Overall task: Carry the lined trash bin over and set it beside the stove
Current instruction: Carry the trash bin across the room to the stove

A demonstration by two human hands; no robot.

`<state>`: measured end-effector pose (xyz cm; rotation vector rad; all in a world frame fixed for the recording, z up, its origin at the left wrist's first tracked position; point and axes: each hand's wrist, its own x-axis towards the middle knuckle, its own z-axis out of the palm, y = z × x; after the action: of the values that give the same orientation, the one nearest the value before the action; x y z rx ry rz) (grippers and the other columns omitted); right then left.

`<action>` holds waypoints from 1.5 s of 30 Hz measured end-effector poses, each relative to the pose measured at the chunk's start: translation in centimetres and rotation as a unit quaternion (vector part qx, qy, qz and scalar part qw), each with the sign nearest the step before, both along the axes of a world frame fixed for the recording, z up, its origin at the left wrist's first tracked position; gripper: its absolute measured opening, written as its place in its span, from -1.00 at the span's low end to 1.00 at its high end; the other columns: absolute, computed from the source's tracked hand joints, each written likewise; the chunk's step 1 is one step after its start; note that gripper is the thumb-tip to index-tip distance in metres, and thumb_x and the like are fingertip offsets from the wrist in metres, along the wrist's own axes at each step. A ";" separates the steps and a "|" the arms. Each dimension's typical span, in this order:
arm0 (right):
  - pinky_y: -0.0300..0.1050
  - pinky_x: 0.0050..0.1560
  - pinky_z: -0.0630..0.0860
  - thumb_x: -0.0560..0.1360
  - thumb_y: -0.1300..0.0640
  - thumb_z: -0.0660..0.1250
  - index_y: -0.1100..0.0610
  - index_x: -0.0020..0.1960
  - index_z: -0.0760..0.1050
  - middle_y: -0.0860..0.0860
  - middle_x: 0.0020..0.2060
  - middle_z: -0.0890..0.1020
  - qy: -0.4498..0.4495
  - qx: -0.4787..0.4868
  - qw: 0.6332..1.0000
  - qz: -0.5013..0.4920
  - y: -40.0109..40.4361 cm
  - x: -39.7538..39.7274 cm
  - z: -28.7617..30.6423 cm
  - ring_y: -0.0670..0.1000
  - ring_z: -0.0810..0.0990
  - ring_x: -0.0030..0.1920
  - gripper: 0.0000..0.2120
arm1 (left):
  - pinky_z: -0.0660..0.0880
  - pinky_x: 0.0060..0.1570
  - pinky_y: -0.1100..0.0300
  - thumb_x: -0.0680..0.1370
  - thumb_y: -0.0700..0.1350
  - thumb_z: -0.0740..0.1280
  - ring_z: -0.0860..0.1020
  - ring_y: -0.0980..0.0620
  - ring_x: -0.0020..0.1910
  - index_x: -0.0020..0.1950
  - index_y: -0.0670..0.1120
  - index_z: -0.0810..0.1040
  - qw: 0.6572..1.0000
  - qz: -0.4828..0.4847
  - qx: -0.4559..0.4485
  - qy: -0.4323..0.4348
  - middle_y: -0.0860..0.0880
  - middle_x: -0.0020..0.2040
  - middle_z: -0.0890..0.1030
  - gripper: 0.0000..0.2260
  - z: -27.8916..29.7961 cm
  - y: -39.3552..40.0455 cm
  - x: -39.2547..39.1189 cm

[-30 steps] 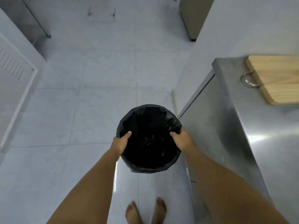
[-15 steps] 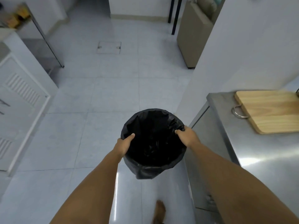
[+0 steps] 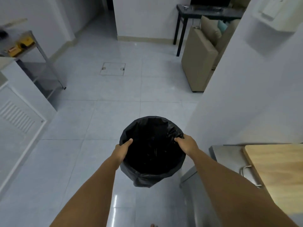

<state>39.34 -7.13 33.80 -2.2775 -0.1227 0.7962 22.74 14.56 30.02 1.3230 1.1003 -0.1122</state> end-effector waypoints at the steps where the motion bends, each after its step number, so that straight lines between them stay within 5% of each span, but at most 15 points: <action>1: 0.08 0.19 0.49 0.52 0.00 0.25 0.15 0.23 0.54 0.16 0.17 0.62 -0.002 0.001 1.000 0.004 0.6 1.4 0.3 0.22 0.57 0.15 -0.64 | 0.34 0.34 0.01 0.54 0.23 0.28 0.46 -0.20 0.40 0.54 -0.17 0.37 1.000 0.001 0.000 -0.002 -0.18 0.45 0.49 -0.31 0.3 0.6 1.2; 6: -0.03 0.04 0.45 0.53 0.07 0.24 0.18 0.09 0.57 0.16 0.05 0.64 -0.014 0.007 1.000 0.011 4.8 8.9 1.2 0.18 0.58 0.04 -0.75 | 0.37 0.30 0.03 0.53 0.23 0.29 0.48 -0.19 0.38 0.52 -0.17 0.40 1.000 -0.001 -0.002 -0.018 -0.17 0.43 0.51 -0.32 0.4 4.8 8.5; 11: 0.01 0.08 0.48 0.52 0.05 0.25 0.18 0.06 0.58 0.16 0.04 0.65 -0.025 0.005 1.000 0.003 10.5 16.7 1.0 0.19 0.59 0.05 -0.74 | 0.38 0.33 0.01 0.50 0.25 0.32 0.49 -0.20 0.37 0.52 -0.17 0.40 1.000 0.010 -0.009 -0.019 -0.18 0.42 0.51 -0.28 -0.6 10.1 16.4; 20: 0.09 0.25 0.49 0.53 0.05 0.24 0.14 0.22 0.53 0.14 0.12 0.63 -0.025 0.000 0.999 -0.029 20.8 29.3 2.4 0.18 0.58 0.12 -0.68 | 0.38 0.41 -0.08 0.45 0.26 0.36 0.46 -0.23 0.40 0.56 -0.18 0.31 1.000 -0.003 -0.014 -0.021 -0.20 0.46 0.46 -0.18 0.0 20.5 30.9; 33: 0.02 0.14 0.49 0.55 0.07 0.25 0.23 0.19 0.55 0.16 0.03 0.62 -0.001 -0.002 1.000 -0.013 36.0 52.1 0.5 0.16 0.57 0.03 -0.68 | 0.38 0.36 0.00 0.50 0.20 0.36 0.48 -0.21 0.38 0.52 -0.21 0.38 1.000 -0.007 0.016 -0.009 -0.20 0.43 0.50 -0.28 0.0 36.2 53.1; 45: -0.06 0.05 0.41 0.56 0.06 0.23 0.16 0.25 0.52 0.17 0.16 0.61 -0.011 -0.014 0.998 0.055 52.3 73.2 2.3 0.13 0.51 -0.01 -0.68 | 0.42 0.32 -0.02 0.49 0.21 0.36 0.50 -0.23 0.35 0.52 -0.20 0.39 0.998 0.051 0.014 -0.024 -0.21 0.40 0.52 -0.28 1.4 51.2 73.2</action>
<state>112.56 45.22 36.09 -2.3218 -0.2508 0.8348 95.95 65.77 31.45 1.2855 1.1300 0.0105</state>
